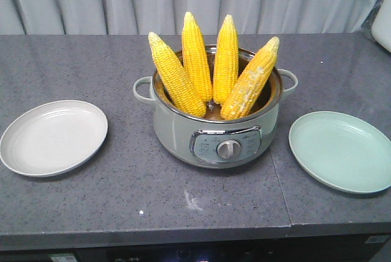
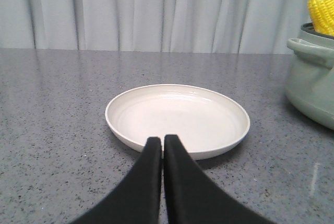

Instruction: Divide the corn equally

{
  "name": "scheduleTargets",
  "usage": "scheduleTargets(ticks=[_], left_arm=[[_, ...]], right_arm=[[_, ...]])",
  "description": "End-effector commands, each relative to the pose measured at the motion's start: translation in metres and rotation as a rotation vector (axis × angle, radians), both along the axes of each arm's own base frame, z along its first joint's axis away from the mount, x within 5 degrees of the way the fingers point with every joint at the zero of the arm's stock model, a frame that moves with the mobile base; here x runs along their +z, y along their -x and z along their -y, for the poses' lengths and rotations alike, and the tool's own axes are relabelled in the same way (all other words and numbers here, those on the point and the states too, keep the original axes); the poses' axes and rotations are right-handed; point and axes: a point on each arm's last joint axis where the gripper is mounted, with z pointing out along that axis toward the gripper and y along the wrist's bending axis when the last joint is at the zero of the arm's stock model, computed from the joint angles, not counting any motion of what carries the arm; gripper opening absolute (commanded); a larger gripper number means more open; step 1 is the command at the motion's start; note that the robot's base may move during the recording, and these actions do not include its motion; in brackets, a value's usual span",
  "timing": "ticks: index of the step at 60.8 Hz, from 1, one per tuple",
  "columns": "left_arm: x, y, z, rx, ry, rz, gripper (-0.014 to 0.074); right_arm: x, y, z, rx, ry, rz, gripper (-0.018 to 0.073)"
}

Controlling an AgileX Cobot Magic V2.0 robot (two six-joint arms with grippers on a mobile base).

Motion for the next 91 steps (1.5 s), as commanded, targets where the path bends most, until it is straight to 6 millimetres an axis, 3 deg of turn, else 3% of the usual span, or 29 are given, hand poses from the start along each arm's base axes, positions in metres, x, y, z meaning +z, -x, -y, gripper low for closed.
scheduleTargets(ticks=[1, 91], left_arm=[[0.0158, 0.0022, 0.0003, -0.007, 0.016, 0.112, -0.0006], [0.0158, 0.0022, 0.0003, -0.007, 0.016, 0.112, -0.0006]], right_arm=[[0.0006, -0.0004, -0.0011, 0.012, 0.011, 0.057, -0.0002], [0.0006, -0.0004, -0.0011, 0.012, 0.011, 0.057, -0.0002]])
